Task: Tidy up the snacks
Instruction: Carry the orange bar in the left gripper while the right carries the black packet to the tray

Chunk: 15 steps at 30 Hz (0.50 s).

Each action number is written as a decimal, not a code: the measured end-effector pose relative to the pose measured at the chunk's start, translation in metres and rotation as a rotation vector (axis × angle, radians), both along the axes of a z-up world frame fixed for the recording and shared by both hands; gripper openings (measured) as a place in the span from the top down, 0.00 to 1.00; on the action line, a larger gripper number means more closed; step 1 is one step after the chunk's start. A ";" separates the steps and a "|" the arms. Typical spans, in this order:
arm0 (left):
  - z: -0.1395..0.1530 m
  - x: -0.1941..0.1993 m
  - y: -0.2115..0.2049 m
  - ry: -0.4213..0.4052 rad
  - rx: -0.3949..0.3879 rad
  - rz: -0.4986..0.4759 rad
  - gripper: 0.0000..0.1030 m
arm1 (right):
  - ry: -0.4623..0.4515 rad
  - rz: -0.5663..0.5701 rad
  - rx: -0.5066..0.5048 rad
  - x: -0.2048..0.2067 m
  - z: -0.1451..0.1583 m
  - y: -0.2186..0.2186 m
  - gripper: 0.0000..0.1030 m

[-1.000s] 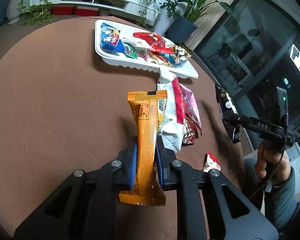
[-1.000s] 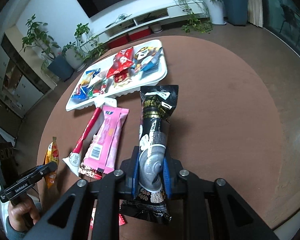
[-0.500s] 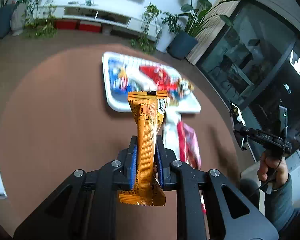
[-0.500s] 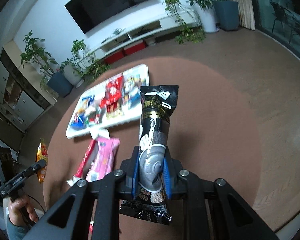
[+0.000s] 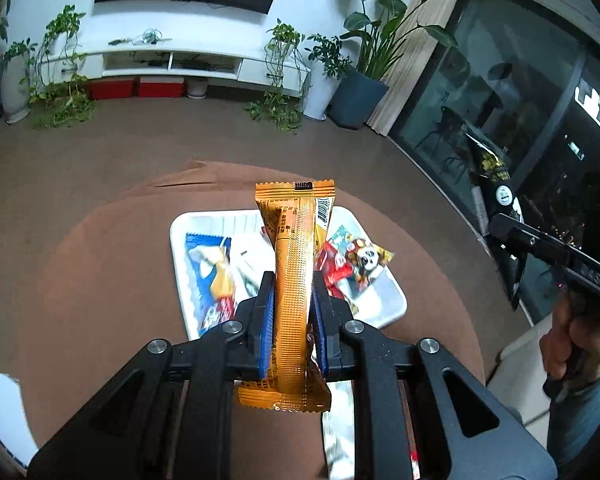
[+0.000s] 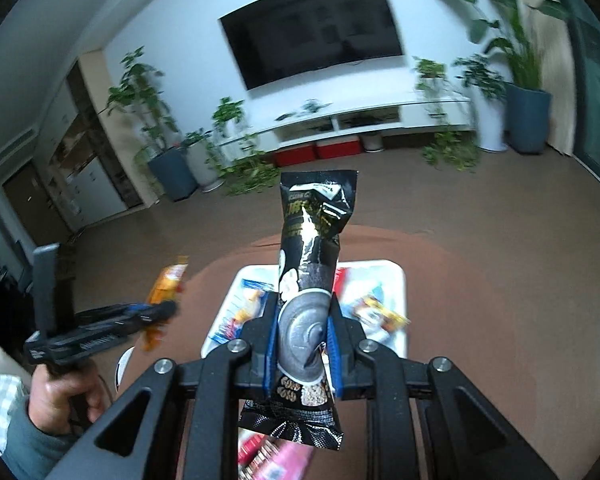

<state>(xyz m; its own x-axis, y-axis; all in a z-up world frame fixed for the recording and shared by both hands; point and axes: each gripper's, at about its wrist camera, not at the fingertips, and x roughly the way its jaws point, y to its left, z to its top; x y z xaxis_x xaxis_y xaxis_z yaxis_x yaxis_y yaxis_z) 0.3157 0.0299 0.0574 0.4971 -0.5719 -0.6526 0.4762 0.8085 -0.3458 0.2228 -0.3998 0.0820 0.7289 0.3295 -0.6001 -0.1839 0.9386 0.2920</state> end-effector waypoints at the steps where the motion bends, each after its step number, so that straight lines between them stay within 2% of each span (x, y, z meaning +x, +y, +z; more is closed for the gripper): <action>1: -0.003 0.008 -0.003 0.010 -0.002 0.003 0.85 | 0.012 0.016 -0.005 0.009 -0.002 0.008 0.78; 5: -0.022 0.032 -0.023 0.039 0.032 0.006 0.85 | 0.088 0.074 -0.036 0.051 -0.027 0.039 0.78; 9: -0.042 0.053 -0.038 0.064 0.050 0.012 0.85 | 0.155 0.085 -0.068 0.081 -0.057 0.053 0.78; 15: -0.070 0.074 -0.053 0.089 0.055 0.015 0.85 | 0.227 0.084 -0.089 0.102 -0.094 0.054 0.78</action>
